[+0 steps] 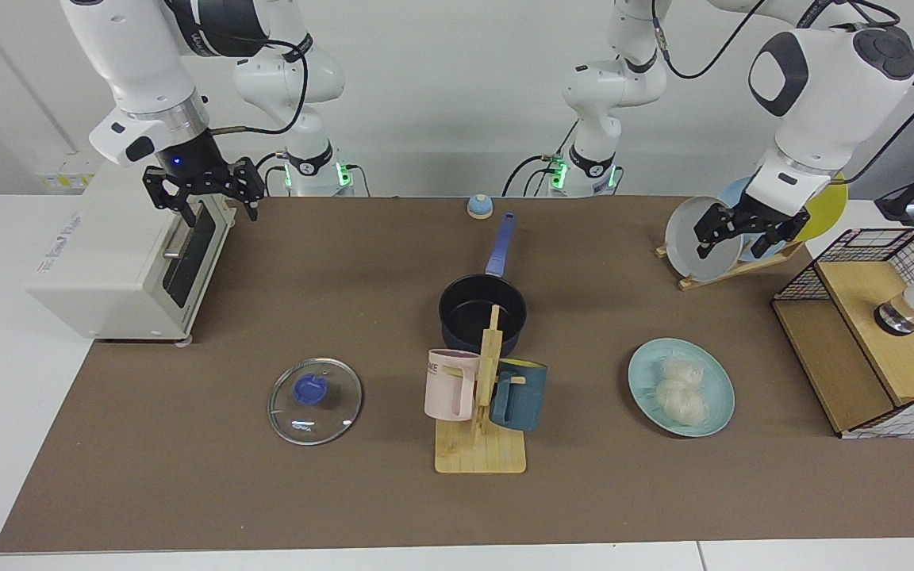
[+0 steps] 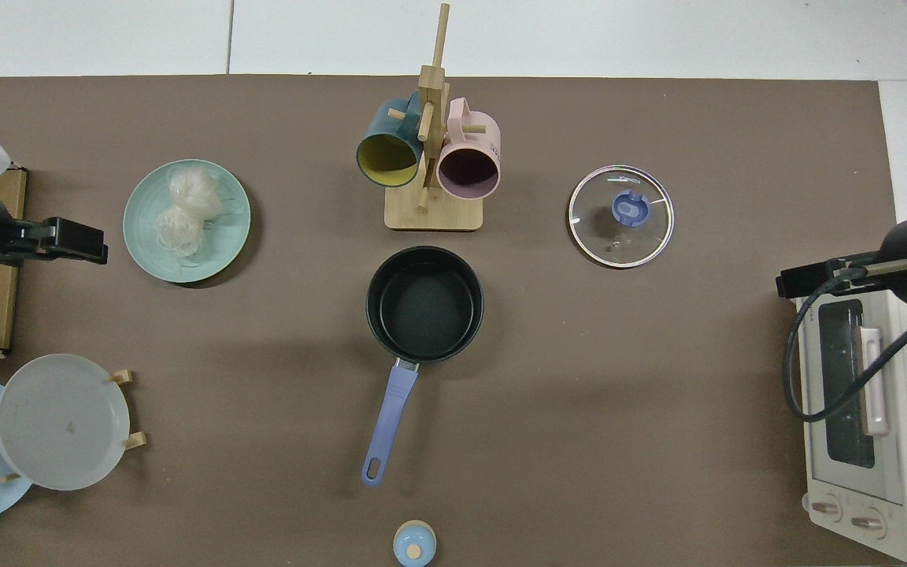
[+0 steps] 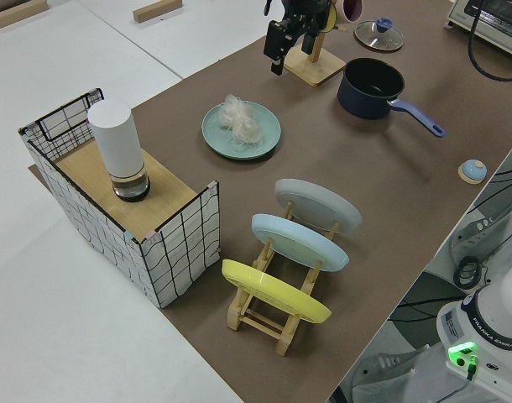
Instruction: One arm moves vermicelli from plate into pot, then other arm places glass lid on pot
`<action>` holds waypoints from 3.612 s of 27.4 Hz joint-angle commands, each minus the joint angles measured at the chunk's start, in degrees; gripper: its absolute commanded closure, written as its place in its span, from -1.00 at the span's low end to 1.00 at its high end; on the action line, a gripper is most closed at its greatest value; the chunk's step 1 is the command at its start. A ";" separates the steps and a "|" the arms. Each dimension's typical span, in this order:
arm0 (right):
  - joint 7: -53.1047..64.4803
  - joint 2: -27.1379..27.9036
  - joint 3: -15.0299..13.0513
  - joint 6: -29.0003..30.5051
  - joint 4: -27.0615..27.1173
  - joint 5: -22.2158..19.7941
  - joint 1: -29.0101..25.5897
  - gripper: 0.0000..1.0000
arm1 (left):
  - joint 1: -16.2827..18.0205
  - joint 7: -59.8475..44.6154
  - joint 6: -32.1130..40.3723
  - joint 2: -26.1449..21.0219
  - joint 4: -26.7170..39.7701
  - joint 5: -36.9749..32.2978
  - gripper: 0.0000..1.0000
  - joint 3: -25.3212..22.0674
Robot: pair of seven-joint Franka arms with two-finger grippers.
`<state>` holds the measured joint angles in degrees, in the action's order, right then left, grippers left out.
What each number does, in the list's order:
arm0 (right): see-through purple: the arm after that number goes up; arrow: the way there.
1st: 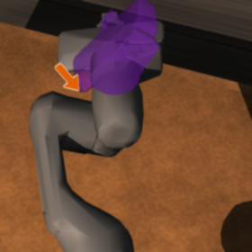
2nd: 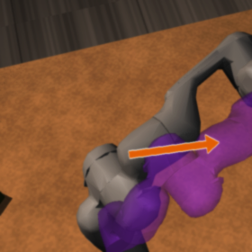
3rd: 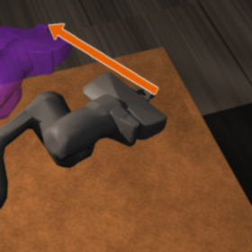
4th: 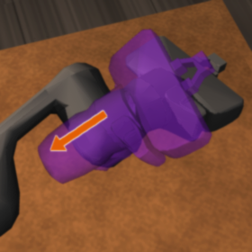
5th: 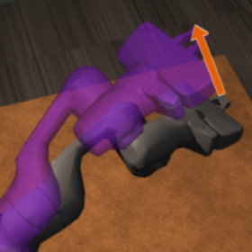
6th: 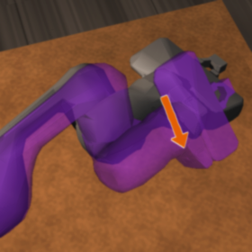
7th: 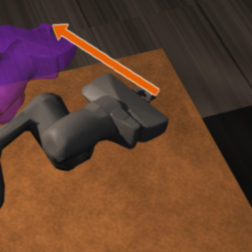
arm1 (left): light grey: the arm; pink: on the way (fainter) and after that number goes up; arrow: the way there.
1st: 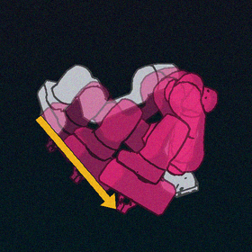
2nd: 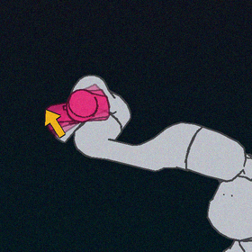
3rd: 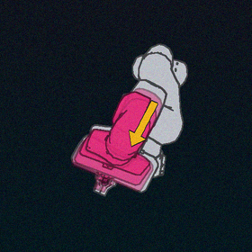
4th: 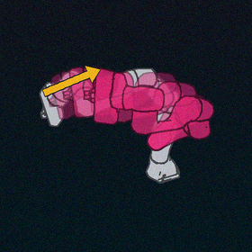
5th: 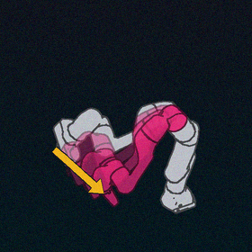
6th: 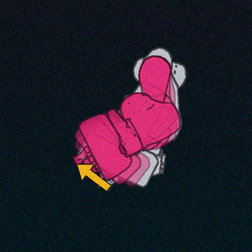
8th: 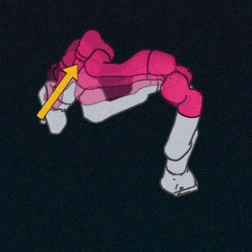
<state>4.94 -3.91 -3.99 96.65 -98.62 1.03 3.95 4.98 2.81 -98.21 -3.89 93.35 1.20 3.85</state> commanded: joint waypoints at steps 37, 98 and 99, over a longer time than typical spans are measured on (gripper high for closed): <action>-0.63 -2.06 0.39 -5.07 -0.44 0.12 -1.58 -1.00 | -0.15 -0.44 0.30 1.26 1.22 0.20 -1.00 0.01; -9.24 36.34 5.31 28.50 13.98 -3.40 1.59 -1.00 | -0.15 -3.34 -7.59 -1.63 3.41 0.91 -1.00 0.01; -9.24 36.69 5.31 28.59 13.98 -3.40 1.59 -1.00 | -0.41 -3.25 -9.00 -3.38 3.50 0.91 -1.00 0.01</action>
<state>-1.98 30.94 0.90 123.61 -85.38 -1.00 5.43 4.99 0.58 -100.93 -4.13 94.32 1.21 3.87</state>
